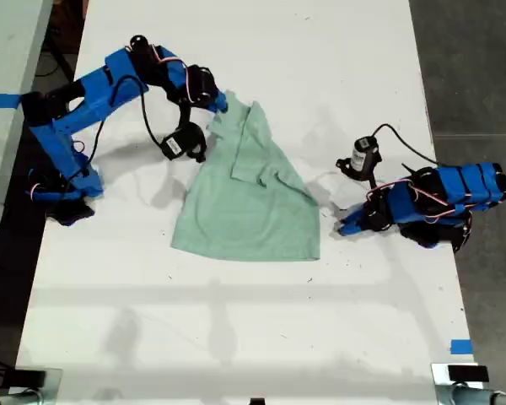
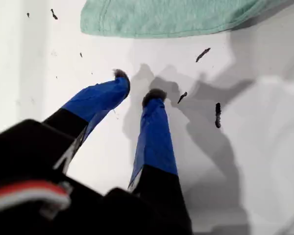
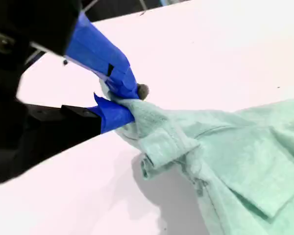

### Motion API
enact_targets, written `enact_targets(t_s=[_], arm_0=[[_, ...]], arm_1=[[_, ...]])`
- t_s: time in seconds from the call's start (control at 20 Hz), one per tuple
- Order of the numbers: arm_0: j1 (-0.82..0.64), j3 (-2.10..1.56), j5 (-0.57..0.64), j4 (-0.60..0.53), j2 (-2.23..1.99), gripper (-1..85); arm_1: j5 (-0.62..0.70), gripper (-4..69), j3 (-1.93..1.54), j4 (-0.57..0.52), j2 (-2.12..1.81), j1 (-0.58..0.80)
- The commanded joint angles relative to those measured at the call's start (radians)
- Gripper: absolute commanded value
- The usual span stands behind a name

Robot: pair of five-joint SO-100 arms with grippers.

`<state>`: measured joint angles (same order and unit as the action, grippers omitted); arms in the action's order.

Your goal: Fold t shirt

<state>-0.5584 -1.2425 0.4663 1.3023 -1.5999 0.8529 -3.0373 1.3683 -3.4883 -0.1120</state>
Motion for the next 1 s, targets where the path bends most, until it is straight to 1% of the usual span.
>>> enact_targets(t_s=[0.0,0.05,0.1,0.15,0.2,0.25,0.35,0.5,0.65,0.75,0.8,0.85,0.9,0.95], arm_0=[[0.103,0.066,0.014,-0.095,0.110,0.2],[0.126,0.087,0.014,-0.106,0.193,2.5],[0.144,0.118,0.014,-0.106,0.282,9.0],[0.160,0.144,0.014,-0.104,0.360,18.8],[0.169,0.167,0.011,-0.095,0.417,22.2],[0.170,0.175,0.011,-0.092,0.445,23.1],[0.155,0.175,0.009,-0.060,0.430,23.2],[0.091,0.175,0.009,0.037,0.244,23.1],[0.002,0.160,-0.043,0.164,-0.058,22.5],[-0.032,0.057,-0.100,0.199,-0.319,21.1],[-0.041,-0.043,-0.146,0.193,-0.472,19.2],[-0.038,-0.163,-0.199,0.164,-0.638,16.4],[0.003,-0.302,-0.255,0.091,-0.796,11.5],[0.058,-0.453,-0.301,0.000,-0.933,8.8]], arm_1=[[0.012,9.1,-0.054,0.002,-0.011,-0.009],[0.012,9.1,-0.054,0.002,-0.011,-0.009],[0.012,9.1,-0.054,0.002,-0.011,-0.009],[0.012,9.1,-0.054,0.002,-0.011,-0.009],[0.012,9.1,-0.054,0.002,-0.011,-0.009],[0.012,9.1,-0.054,0.002,-0.011,-0.009],[0.012,9.1,-0.054,0.002,-0.011,-0.009],[0.012,9.1,-0.054,0.002,-0.011,-0.009],[0.012,9.1,-0.054,0.002,-0.011,-0.009],[0.012,9.1,-0.054,0.002,-0.011,-0.009],[0.012,9.1,-0.054,0.002,-0.011,-0.009],[0.012,9.1,-0.054,0.002,-0.011,-0.009],[0.012,9.1,-0.054,0.002,-0.011,-0.009],[0.012,9.1,-0.054,0.002,-0.011,-0.009]])
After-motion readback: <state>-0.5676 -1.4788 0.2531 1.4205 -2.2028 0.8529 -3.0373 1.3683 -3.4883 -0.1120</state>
